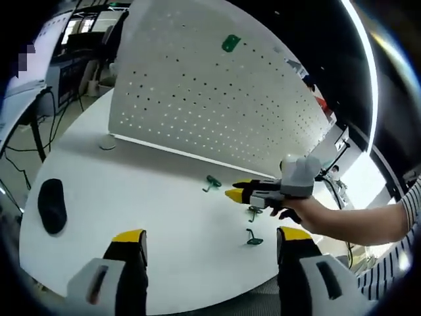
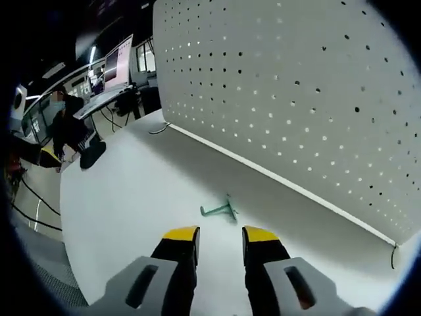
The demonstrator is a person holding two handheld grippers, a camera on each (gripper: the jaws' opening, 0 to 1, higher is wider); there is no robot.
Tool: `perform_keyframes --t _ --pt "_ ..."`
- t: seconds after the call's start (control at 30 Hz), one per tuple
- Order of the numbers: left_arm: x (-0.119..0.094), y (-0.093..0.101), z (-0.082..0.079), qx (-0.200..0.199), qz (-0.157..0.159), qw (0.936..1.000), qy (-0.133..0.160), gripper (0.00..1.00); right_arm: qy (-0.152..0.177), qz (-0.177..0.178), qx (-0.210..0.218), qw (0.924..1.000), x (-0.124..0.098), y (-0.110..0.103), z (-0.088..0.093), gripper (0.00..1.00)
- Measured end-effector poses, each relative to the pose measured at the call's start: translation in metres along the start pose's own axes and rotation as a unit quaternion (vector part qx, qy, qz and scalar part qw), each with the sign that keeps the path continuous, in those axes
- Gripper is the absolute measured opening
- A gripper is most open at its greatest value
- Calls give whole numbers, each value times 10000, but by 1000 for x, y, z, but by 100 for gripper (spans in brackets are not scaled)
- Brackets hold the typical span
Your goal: Insert the hook assembly into the mounting plate slot until the hook locks in place.
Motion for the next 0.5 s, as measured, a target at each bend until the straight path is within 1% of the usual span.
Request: perform_keyframes --t 0.07,0.13,0.3,0.5 --pt "0 0 -1 -5 -3 10000 -6 83 -21 13 -9 10000 3 1 -1 22" --pt "1 -1 -2 -6 -2 10000 -14 83 9 -30 160 9999 6 2 -2 22" --pt "2 -3 -1 -18 -15 10000 -78 83 -52 -20 32 10000 13 5 -2 22" --pt "4 -4 1 -36 -20 9999 -144 83 -140 -13 -179 9997 21 11 -4 19"
Point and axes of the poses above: the point that each gripper's makers call its tool centre point, and the gripper's own axes: x roughly forward along the fingers, y roughly to its right, z roughly out of its underside, the point moved 8 cm from there along -x, roughly backward along the fingers, and after that the axes turned 2 degrees about -x, right-handed, at the moved point
